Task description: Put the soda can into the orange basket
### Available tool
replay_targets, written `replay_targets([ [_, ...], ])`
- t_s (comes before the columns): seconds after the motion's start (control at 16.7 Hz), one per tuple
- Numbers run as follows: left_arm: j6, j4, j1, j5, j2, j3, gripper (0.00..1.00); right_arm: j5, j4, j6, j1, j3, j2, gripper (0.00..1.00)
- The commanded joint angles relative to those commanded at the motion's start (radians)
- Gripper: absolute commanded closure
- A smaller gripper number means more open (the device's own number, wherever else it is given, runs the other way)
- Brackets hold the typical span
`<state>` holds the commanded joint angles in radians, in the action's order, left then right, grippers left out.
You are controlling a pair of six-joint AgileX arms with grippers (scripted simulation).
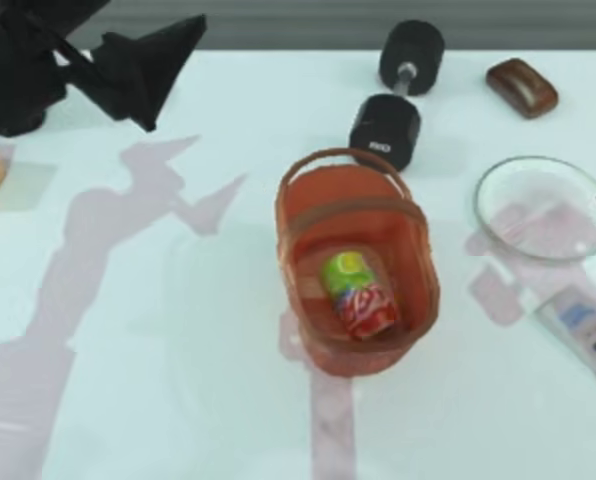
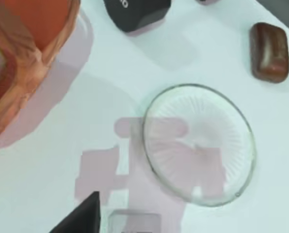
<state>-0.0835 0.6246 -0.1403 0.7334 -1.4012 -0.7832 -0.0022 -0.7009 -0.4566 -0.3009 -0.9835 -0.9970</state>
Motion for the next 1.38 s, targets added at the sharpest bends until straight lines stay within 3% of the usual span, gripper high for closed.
replay_targets([
  [0.48, 0.014, -0.409, 0.111, -0.454, 0.897, 0.481, 0.00, 0.004, -0.554, -0.364, -0.233, -0.859, -0.877, 0.00],
  [0.78, 0.060, -0.574, 0.150, -0.660, 1.279, 0.706, 0.00, 0.006, -0.782, -0.518, -0.333, -1.227, -1.236, 0.00],
  [1.02, 0.083, -0.623, 0.160, -0.731, 1.398, 0.781, 0.00, 0.007, -0.856, -0.570, -0.367, -1.343, -1.340, 0.00],
  [1.38, 0.084, -0.625, 0.160, -0.733, 1.401, 0.783, 0.00, 0.007, -0.852, -0.571, -0.364, -1.339, -1.341, 0.00],
])
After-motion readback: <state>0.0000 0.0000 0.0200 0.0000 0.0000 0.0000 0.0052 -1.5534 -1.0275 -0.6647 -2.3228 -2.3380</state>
